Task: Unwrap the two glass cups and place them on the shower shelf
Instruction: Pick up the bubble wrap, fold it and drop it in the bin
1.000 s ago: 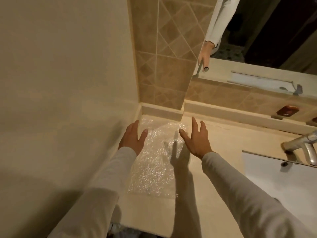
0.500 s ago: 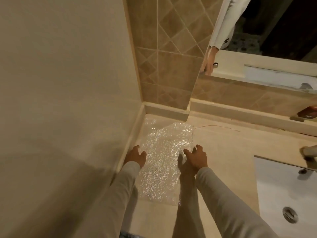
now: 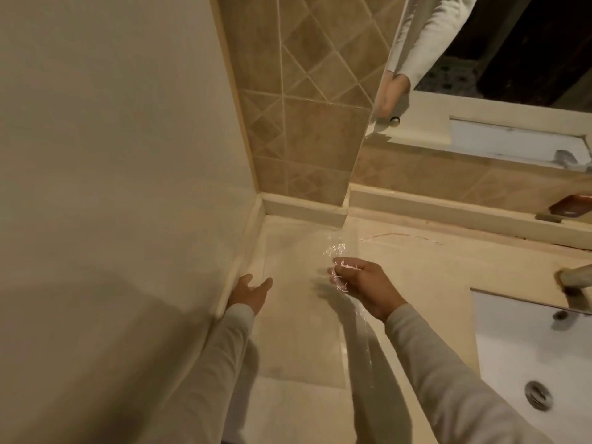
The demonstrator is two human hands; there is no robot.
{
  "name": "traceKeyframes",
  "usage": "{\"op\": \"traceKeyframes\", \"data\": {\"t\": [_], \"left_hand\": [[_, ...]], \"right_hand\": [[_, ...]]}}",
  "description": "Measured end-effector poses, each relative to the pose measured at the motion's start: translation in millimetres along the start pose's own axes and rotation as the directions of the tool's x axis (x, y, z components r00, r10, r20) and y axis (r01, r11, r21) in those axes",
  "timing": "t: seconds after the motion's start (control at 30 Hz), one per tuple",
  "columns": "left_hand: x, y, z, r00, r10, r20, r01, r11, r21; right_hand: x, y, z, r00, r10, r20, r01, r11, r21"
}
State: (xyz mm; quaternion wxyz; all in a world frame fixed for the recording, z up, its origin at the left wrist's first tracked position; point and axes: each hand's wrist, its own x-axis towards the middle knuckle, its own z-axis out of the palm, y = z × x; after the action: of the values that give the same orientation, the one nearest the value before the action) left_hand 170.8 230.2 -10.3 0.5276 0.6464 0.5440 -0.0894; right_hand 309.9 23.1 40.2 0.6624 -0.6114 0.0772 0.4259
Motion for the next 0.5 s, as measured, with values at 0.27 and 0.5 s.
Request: {"op": "traceKeyframes", "data": {"t": [0.27,0.5], "left_hand": [[-8.3,34.3,9.4,0.966,0.174,0.194,-0.098,0.932,-0.349],[-24.9,60.8,39.9,0.885,0.465,0.04,-0.437,0.855,-0.279]], "right_hand": [[-47.6,-16.2,-50.9,0.999,-0.034,0.0,0.034,0.999,0.035],[-91.5,4.1,-82.6,0.84,-0.35,-0.415,0.3,0.936,-0.182]]}}
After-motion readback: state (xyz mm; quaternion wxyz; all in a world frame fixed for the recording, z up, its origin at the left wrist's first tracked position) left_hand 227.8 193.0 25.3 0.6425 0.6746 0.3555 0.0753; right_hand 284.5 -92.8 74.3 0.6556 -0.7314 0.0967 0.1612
